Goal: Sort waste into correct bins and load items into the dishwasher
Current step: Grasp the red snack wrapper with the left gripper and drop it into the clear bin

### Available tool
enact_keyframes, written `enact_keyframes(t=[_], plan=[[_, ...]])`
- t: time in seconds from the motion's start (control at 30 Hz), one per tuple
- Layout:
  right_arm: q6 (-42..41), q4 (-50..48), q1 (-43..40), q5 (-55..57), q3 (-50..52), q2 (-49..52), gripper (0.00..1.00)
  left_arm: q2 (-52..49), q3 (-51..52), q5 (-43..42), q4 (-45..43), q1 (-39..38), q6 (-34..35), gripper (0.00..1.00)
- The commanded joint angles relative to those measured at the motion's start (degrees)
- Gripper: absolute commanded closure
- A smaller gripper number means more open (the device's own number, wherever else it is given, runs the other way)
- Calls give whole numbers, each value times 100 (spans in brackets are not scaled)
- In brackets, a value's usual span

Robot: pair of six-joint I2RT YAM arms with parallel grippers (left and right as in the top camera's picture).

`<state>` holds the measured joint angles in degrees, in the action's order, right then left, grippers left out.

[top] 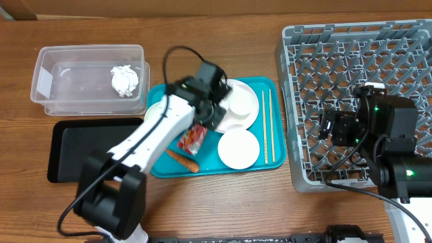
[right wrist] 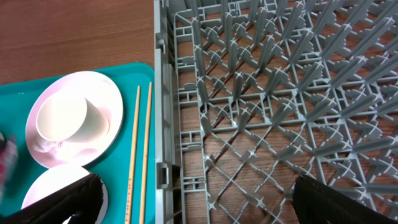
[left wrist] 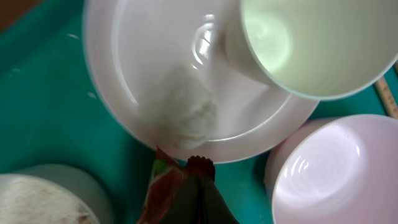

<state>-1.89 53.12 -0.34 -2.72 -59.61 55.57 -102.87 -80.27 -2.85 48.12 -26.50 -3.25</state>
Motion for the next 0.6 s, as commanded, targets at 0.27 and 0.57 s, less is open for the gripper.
enact_keyframes(t=[0.27, 0.57], plan=[[-24, -28, -9, 33, -153, -26, 0, 656, -1318, 647, -251, 1735, 201, 96], [-26, -28, -9, 33, -153, -26, 0, 376, -1316, 625, -894, 2997, 415, 96]])
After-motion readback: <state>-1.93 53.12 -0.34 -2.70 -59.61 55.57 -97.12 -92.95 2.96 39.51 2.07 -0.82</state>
